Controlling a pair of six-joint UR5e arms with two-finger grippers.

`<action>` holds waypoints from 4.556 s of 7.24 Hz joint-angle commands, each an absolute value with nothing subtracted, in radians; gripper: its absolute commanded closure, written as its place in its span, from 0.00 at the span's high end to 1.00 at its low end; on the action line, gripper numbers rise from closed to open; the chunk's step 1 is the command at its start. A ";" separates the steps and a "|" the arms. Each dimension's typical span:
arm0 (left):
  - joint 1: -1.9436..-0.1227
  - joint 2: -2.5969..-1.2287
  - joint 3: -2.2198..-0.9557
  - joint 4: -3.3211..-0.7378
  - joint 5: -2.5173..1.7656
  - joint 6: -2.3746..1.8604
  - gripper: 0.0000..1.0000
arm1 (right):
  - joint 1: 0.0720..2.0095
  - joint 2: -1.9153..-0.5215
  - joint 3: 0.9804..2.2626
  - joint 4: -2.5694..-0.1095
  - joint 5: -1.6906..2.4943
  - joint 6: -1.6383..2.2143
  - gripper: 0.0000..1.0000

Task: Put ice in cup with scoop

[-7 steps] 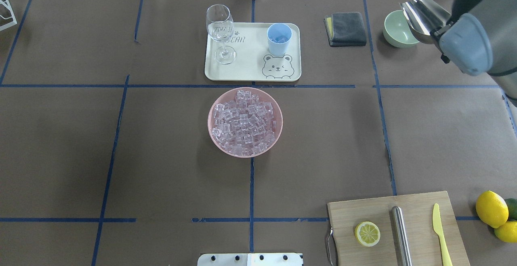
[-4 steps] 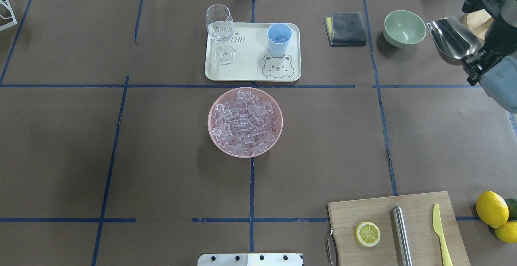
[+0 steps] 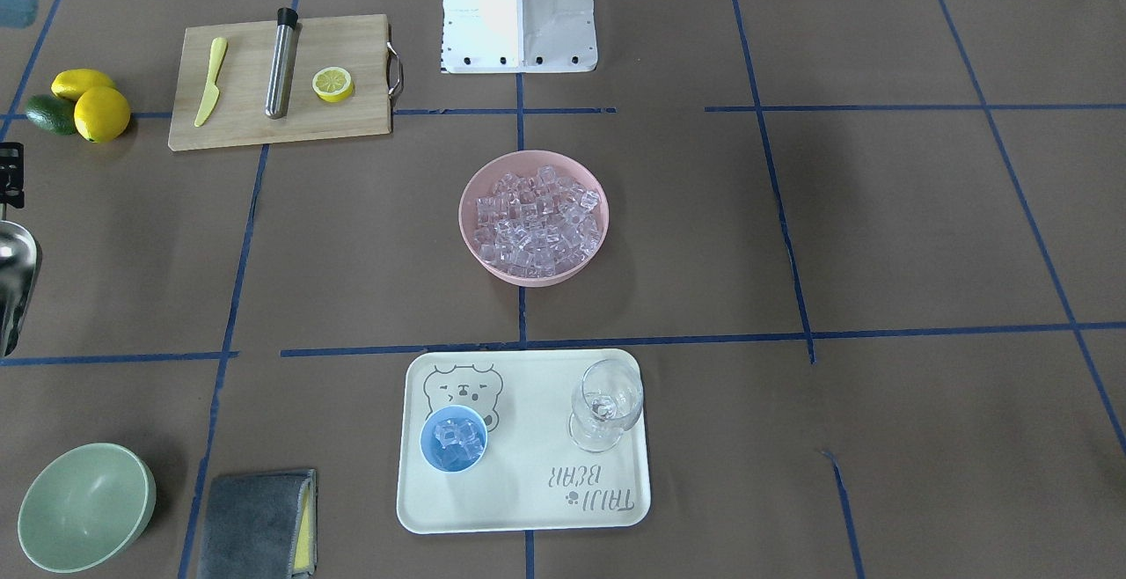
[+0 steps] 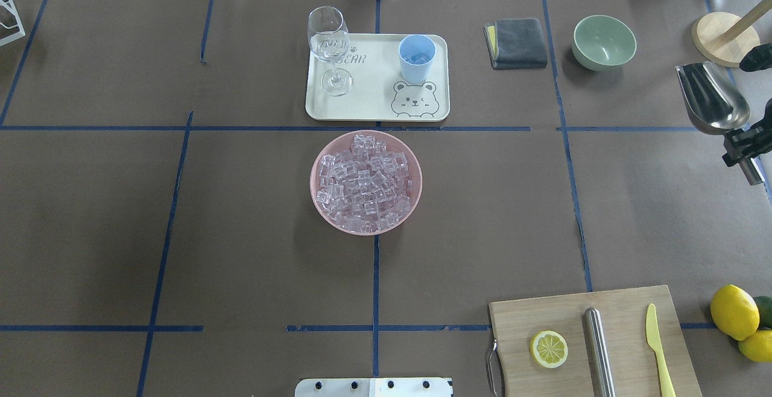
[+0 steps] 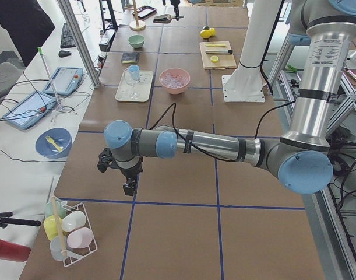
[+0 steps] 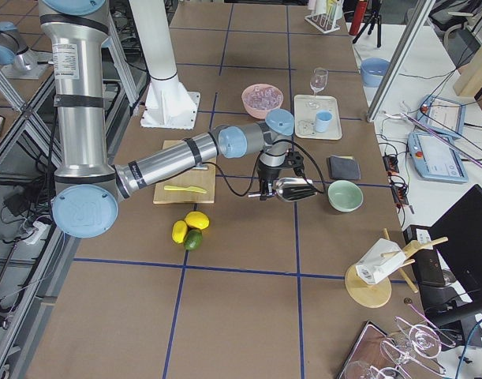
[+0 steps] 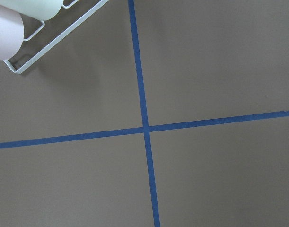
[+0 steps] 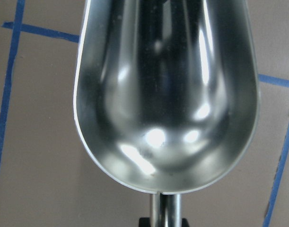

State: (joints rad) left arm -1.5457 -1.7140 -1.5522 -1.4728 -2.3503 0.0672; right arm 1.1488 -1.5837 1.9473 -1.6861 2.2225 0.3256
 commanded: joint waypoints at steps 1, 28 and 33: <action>-1.546 -1.710 -1.546 -1.477 -2.353 0.067 1.00 | 1.061 -1.634 1.944 -1.544 2.247 0.575 0.00; -1.562 -1.709 -1.540 -1.474 -2.350 0.080 1.00 | 1.359 -1.635 1.765 -1.445 2.313 0.087 1.00; -1.605 -1.547 -1.601 -1.483 -2.355 0.107 1.00 | 1.413 -1.641 1.706 -1.436 2.358 0.087 1.00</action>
State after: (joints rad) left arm -1.6024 -1.5807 -1.5824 -1.4832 -2.3535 0.1081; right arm 1.4116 -1.6378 1.7088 -1.4364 2.3594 0.0810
